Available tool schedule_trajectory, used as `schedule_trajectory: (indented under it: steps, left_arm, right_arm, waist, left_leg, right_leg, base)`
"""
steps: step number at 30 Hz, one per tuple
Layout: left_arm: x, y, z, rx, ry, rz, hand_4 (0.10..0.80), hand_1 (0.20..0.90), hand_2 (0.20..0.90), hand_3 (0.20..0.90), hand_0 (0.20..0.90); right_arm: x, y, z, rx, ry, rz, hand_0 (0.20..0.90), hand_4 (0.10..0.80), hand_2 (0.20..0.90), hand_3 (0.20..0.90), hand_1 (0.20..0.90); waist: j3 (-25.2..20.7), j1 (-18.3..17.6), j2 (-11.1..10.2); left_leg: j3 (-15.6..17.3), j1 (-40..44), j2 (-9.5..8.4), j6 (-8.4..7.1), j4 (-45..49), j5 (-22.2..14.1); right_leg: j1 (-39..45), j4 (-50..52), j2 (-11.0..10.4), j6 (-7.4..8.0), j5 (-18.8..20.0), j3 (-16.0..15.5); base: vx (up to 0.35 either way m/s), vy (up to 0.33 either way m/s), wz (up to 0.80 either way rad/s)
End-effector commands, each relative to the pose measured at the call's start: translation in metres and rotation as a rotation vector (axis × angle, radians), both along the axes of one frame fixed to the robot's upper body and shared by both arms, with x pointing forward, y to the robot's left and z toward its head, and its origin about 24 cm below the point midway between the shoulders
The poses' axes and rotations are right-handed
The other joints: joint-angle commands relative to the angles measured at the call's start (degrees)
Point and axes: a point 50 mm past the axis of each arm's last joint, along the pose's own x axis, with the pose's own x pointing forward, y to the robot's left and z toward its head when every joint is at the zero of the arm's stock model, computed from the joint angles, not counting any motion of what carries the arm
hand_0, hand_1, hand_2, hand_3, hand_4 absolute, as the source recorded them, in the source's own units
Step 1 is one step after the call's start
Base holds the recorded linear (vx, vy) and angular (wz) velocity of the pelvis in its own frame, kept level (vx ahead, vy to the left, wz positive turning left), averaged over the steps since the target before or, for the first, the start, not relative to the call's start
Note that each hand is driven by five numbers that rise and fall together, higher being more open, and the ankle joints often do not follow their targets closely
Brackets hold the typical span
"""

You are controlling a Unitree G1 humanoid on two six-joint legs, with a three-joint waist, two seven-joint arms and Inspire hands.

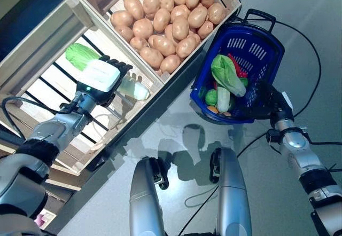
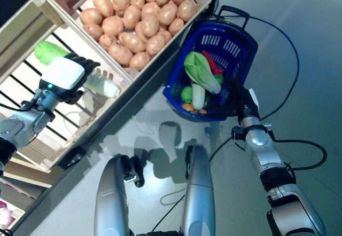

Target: Put vegetables into the basket

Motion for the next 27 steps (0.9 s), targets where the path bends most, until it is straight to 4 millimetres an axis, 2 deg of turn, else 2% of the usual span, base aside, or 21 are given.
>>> schedule_trajectory:
  steps: [1, 10, 19, 23, 26, 27]
  left_arm:
    - [0.002, 0.013, 0.056, 0.013, -0.195, 0.056, 0.8, 0.9, 0.9, 0.9, 0.9]
    - [0.007, 0.02, 0.073, -0.008, -0.174, 0.152, 0.8, 0.9, 0.9, 0.9, 0.9]
    - [0.015, 0.006, 0.095, -0.037, -0.156, 0.152, 0.8, 0.9, 0.9, 0.9, 0.9]
    - [0.016, 0.002, 0.101, -0.035, -0.162, 0.151, 0.8, 0.9, 0.9, 0.9, 0.9]
    - [0.016, 0.009, 0.098, -0.023, -0.15, 0.176, 0.8, 0.9, 0.9, 0.9, 0.9]
    - [0.016, 0.009, 0.098, -0.024, -0.15, 0.177, 0.605, 0.608, 0.608, 0.608, 0.608]
  right_arm:
    - [0.005, 0.006, 0.051, 0.063, -0.265, 0.063, 0.9, 0.8, 0.9, 0.9, 0.9]
    - [0.005, 0.005, 0.067, 0.088, -0.328, 0.076, 0.9, 0.8, 0.9, 0.9, 0.9]
    - [0.002, 0.004, 0.077, 0.115, -0.378, 0.078, 0.9, 0.8, 0.9, 0.9, 0.9]
    - [0.001, 0.007, 0.078, 0.128, -0.397, 0.086, 0.9, 0.8, 0.9, 0.9, 0.9]
    - [0.0, 0.005, 0.079, 0.142, -0.415, 0.079, 0.9, 0.8, 0.9, 0.9, 0.9]
    - [0.001, 0.005, 0.079, 0.142, -0.417, 0.079, 0.9, 0.8, 0.9, 0.9, 0.9]
  waist:
    - [-1.6, -0.2, 0.4]
    - [0.6, -0.6, 0.2]
    - [0.7, -0.7, 0.2]
    - [0.7, -0.5, 0.0]
    - [0.7, -0.6, 0.0]
    - [0.7, -0.6, 0.0]
  left_leg:
    - [-1.4, -0.2, -0.61, -0.33, -0.4, -2.8]
    - [-2.3, -6.7, -0.06, 0.06, 4.8, -4.0]
    - [-3.0, -16.0, 0.25, 0.84, 10.1, -5.1]
    - [-3.1, -17.2, -0.02, 1.43, 10.7, -5.4]
    - [-3.0, -16.6, 0.07, 1.52, 10.5, -5.2]
    - [-3.0, -16.5, 0.07, 1.53, 10.5, -5.2]
  right_leg:
    - [3.2, -4.5, -1.7, -0.88, 3.7, -2.6]
    - [-2.8, 0.7, -1.8, -0.72, 2.8, -2.2]
    - [-11.9, 5.9, -2.4, -0.8, 2.2, -1.6]
    - [-13.2, 6.2, -2.4, -0.82, 2.3, -1.9]
    - [-12.6, 6.1, -2.3, -0.84, 2.3, -1.9]
    - [-12.5, 6.1, -2.3, -0.83, 2.3, -1.9]
  base:
    - [-0.042, 0.015, -0.05]
    - [-0.057, 0.017, -0.02]
    - [-0.073, 0.018, 0.02]
    - [-0.063, -0.008, -0.03]
    - [0.0, 0.0, 0.0]
    - [0.0, 0.0, 0.0]
